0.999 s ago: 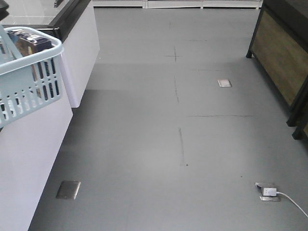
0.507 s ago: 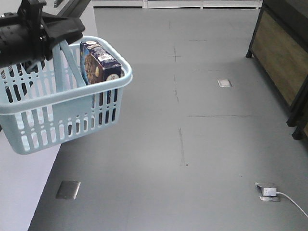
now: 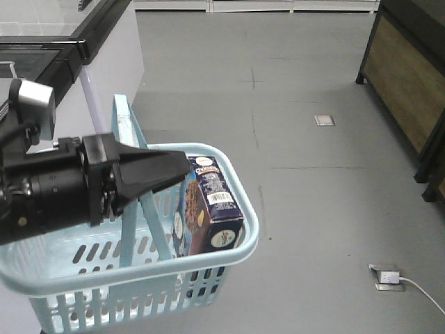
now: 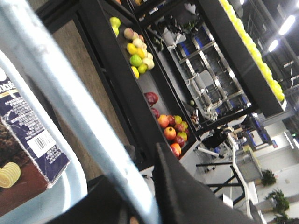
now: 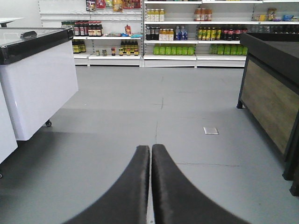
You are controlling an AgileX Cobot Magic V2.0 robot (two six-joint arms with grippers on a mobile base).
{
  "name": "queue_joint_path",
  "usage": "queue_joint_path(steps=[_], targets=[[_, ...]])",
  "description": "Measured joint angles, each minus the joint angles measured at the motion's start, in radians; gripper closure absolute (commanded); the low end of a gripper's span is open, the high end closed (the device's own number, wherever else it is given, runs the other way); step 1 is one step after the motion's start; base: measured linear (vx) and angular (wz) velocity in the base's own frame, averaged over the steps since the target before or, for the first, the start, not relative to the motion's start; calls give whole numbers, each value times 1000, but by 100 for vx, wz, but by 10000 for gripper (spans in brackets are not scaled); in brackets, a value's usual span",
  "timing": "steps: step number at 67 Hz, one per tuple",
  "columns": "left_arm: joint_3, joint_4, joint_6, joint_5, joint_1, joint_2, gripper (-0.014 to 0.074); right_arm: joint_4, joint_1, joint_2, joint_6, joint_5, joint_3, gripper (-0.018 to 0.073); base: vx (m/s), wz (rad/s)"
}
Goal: Left arm holds basket, right arm returns cookies
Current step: 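Bring the held basket in front of the robot with the left gripper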
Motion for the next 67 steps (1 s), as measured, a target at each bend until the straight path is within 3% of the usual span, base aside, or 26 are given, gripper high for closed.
queue_joint_path(steps=[14, 48, 56, 67], targets=[[80, -12, 33, -91, -124, -76, 603, 0, 0, 0, 0, 0, 0, 567, 0, 0], [111, -38, 14, -271, -446, -123, 603, 0, 0, 0, 0, 0, 0, 567, 0, 0], [111, -45, 14, -318, -492, -123, 603, 0, 0, 0, 0, 0, 0, 567, 0, 0], [111, -50, 12, -344, -502, -123, 603, 0, 0, 0, 0, 0, 0, 567, 0, 0]])
